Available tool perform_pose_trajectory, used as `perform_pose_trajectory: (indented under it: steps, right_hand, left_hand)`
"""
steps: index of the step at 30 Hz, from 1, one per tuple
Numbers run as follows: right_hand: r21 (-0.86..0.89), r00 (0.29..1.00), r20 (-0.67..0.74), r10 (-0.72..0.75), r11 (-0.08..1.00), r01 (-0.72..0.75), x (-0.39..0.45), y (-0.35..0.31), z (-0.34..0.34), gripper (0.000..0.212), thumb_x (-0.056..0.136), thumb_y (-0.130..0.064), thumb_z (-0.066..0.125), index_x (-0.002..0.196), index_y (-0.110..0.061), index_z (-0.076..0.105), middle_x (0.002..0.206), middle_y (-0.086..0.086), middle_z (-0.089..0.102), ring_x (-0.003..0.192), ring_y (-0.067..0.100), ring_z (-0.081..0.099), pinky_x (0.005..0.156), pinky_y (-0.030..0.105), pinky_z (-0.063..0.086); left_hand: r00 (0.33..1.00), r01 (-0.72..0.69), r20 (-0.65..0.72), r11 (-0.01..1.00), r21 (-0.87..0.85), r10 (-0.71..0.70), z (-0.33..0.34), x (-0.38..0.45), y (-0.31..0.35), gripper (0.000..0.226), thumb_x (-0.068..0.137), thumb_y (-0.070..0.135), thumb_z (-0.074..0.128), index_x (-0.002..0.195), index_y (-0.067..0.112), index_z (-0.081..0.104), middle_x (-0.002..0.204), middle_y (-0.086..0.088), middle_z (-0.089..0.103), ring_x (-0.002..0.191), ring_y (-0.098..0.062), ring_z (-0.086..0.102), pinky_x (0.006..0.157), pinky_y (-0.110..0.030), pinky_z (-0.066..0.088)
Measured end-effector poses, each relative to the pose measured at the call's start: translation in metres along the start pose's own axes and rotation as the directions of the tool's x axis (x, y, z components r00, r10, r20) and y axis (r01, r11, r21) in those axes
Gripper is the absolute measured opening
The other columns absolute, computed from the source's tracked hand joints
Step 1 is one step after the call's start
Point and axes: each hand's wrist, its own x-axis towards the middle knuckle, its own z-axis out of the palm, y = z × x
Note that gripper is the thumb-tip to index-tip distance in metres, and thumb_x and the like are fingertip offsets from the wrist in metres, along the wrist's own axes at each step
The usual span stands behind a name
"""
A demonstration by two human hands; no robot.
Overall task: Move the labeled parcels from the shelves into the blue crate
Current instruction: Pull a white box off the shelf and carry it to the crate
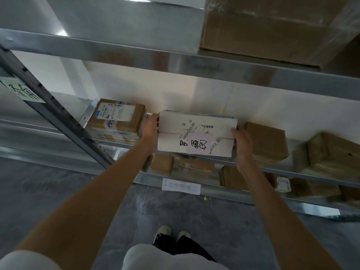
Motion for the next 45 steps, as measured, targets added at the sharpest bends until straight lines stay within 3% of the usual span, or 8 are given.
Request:
perform_pose_trajectory:
  steps: [8,16,19,22,26,31,35,45]
  right_hand:
    - [-0.036,1.0,0.008,-0.025,0.999,0.025,-0.01,-0.005,0.005,0.031,0.095,-0.011,0.054,0.122,-0.027,0.057,0.101,-0.005,0.065,0.084,0.014,0.064,0.07,0.034,0.055]
    - [-0.245,0.982,0.078,-0.169,0.952,0.184,-0.01,-0.049,0.006,0.037,0.091,-0.022,0.06,0.127,-0.03,0.062,0.123,0.0,0.06,0.1,0.017,0.061,0.085,0.033,0.053]
    - [-0.302,0.973,0.097,-0.212,0.925,0.231,-0.01,-0.059,0.004,0.036,0.093,-0.018,0.059,0.129,-0.02,0.06,0.119,-0.004,0.06,0.087,0.003,0.059,0.064,0.012,0.046]
    - [-0.31,0.964,-0.053,-0.26,0.922,0.231,-0.015,-0.054,0.002,0.039,0.093,-0.02,0.06,0.131,-0.016,0.057,0.124,-0.003,0.058,0.092,0.003,0.057,0.065,0.005,0.044]
    - [-0.009,0.871,-0.447,-0.202,0.975,0.221,-0.042,-0.029,0.012,0.075,0.079,-0.039,0.072,0.143,-0.019,0.037,0.141,0.002,0.045,0.125,0.018,0.048,0.103,0.037,0.046]
    - [0.106,0.987,0.092,0.135,0.984,-0.145,-0.085,0.017,0.039,0.112,0.059,-0.049,0.088,0.148,-0.031,0.023,0.14,0.002,0.051,0.127,0.025,0.051,0.1,0.055,0.047]
    - [0.097,0.957,0.169,0.234,0.963,-0.253,-0.092,0.034,0.035,0.11,0.063,-0.018,0.087,0.148,-0.032,0.019,0.137,0.008,0.053,0.123,0.033,0.054,0.092,0.064,0.048]
    - [-0.308,0.819,0.48,0.316,0.934,-0.181,-0.056,-0.018,-0.027,0.079,0.067,-0.033,0.077,0.139,-0.038,0.045,0.121,0.001,0.068,0.11,0.026,0.064,0.082,0.039,0.053]
  left_hand:
    - [0.989,0.043,0.129,0.979,0.199,-0.069,-0.012,-0.003,-0.004,0.008,0.095,0.035,0.048,0.099,0.033,0.056,0.099,-0.002,0.061,0.085,-0.02,0.059,0.073,-0.035,0.054]
    - [0.872,0.212,0.381,0.939,0.272,-0.307,-0.052,0.003,-0.03,0.095,0.057,0.078,0.07,0.127,0.017,0.048,0.099,-0.011,0.064,0.059,-0.019,0.064,0.062,-0.037,0.058]
    - [0.851,0.258,0.395,0.93,0.262,-0.347,-0.055,0.0,-0.04,0.093,0.055,0.078,0.071,0.123,0.016,0.059,0.116,-0.019,0.065,0.102,-0.034,0.066,0.093,-0.049,0.051]
    - [0.861,0.248,0.397,0.944,0.219,-0.318,-0.054,-0.005,-0.046,0.095,0.054,0.075,0.075,0.133,0.027,0.049,0.124,-0.018,0.062,0.114,-0.037,0.061,0.089,-0.048,0.053]
    - [0.831,0.317,0.474,0.948,0.027,-0.292,-0.056,-0.019,-0.065,0.078,0.07,0.063,0.072,0.133,0.022,0.051,0.127,-0.018,0.061,0.116,-0.037,0.059,0.091,-0.052,0.052]
    - [0.774,0.455,0.551,0.879,-0.144,-0.311,-0.043,-0.041,-0.09,0.071,0.08,0.06,0.063,0.135,0.017,0.052,0.13,-0.014,0.061,0.119,-0.031,0.059,0.091,-0.044,0.052]
    - [0.702,0.527,0.569,0.85,-0.01,-0.428,-0.039,-0.052,-0.086,0.077,0.072,0.056,0.072,0.133,0.015,0.051,0.128,-0.014,0.062,0.118,-0.031,0.059,0.092,-0.045,0.051]
    - [0.874,-0.065,0.471,0.935,0.348,-0.115,-0.032,-0.006,0.031,0.105,0.057,0.074,0.068,0.146,0.042,0.022,0.15,0.001,0.035,0.134,-0.028,0.037,0.108,-0.061,0.03]
